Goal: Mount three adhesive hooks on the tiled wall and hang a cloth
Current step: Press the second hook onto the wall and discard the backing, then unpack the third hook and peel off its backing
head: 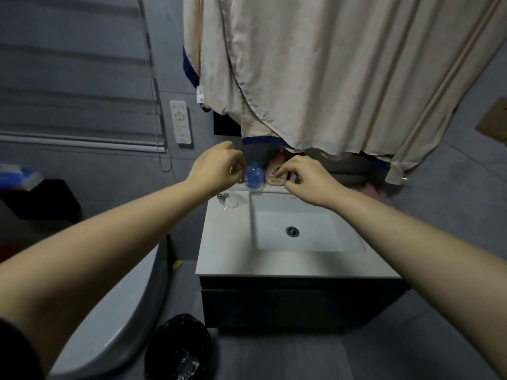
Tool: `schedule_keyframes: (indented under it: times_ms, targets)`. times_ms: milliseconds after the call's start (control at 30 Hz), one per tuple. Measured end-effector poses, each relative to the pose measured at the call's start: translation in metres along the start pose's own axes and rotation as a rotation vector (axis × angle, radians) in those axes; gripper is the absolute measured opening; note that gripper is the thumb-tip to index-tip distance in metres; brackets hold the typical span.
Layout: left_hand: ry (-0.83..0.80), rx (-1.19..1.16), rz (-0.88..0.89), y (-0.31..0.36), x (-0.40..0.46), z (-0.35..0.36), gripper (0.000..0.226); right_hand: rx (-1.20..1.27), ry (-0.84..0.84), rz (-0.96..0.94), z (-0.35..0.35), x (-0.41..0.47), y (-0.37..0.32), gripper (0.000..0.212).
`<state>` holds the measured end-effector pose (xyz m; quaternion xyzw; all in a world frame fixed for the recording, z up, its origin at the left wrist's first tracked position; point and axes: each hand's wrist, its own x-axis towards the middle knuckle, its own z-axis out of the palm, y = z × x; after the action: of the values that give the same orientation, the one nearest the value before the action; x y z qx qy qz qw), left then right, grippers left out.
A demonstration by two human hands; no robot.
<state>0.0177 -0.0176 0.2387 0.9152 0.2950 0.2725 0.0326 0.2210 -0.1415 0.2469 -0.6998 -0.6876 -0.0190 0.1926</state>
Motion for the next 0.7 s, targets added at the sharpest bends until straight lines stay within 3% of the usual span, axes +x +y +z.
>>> schedule_keyframes:
  times_ms: [233, 467, 700]
  targets:
    - [-0.077, -0.057, -0.129, -0.037, 0.001, 0.04, 0.019, -0.136, -0.269, -0.087, 0.056, 0.033, 0.017, 0.04]
    - [-0.239, 0.028, -0.188, -0.082, 0.021, 0.086, 0.028, 0.023, -0.431, -0.037, 0.111, 0.096, 0.07, 0.043]
    - [-0.344, -0.076, -0.425, -0.117, 0.046, 0.143, 0.031, 0.164, -0.539, -0.001, 0.163, 0.151, 0.131, 0.048]
